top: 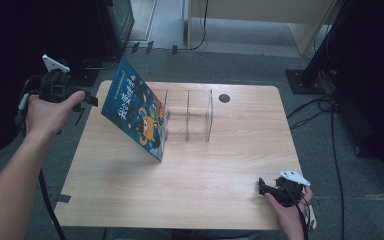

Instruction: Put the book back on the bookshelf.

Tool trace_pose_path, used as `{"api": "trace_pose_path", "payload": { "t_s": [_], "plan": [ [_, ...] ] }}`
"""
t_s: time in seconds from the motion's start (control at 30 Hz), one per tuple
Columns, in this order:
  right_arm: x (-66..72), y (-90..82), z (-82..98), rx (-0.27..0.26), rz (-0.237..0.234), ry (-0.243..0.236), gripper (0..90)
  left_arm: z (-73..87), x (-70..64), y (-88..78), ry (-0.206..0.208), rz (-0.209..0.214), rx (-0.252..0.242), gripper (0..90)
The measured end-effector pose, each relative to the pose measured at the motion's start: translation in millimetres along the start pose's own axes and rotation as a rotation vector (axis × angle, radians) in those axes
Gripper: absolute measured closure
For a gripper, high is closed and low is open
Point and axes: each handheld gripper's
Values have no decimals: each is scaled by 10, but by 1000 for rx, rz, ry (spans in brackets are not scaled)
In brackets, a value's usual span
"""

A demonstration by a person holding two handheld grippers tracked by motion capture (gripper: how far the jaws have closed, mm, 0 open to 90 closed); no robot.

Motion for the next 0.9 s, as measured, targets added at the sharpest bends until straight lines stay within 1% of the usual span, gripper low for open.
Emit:
{"api": "trace_pose_path", "payload": {
  "t_s": [0.23,0.3,0.43,0.47,0.57,0.6,0.63,0.7,0.8,0.9],
  "plan": [
    [0,0,0,0,0,0,69,135,95,147,0,-30,21,237],
    [0,0,0,0,0,0,69,183,110,201,3,-32,33,208],
    [0,0,0,0,0,0,69,276,143,316,-1,-21,48,175],
    [0,0,0,0,0,0,69,297,153,346,-1,-23,55,155],
    [0,0,0,0,0,0,69,367,180,430,3,-34,63,147],
    [0,0,0,0,0,0,69,392,186,451,5,-40,62,136],
    [0,0,0,0,0,0,69,419,194,468,7,-37,53,132],
    [0,0,0,0,0,0,69,480,206,509,-3,-27,41,117],
    [0,0,0,0,0,0,69,578,227,576,5,-31,22,91],
    [0,0,0,0,0,0,69,671,270,646,-12,-27,3,79]
  ]
}}
Point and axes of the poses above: each handheld gripper's, and its own axes: y roughly forward along the jaws, z roughly out of its underside, x roughly to its left, and after that the axes turned 8 degrees about -x, right-handed
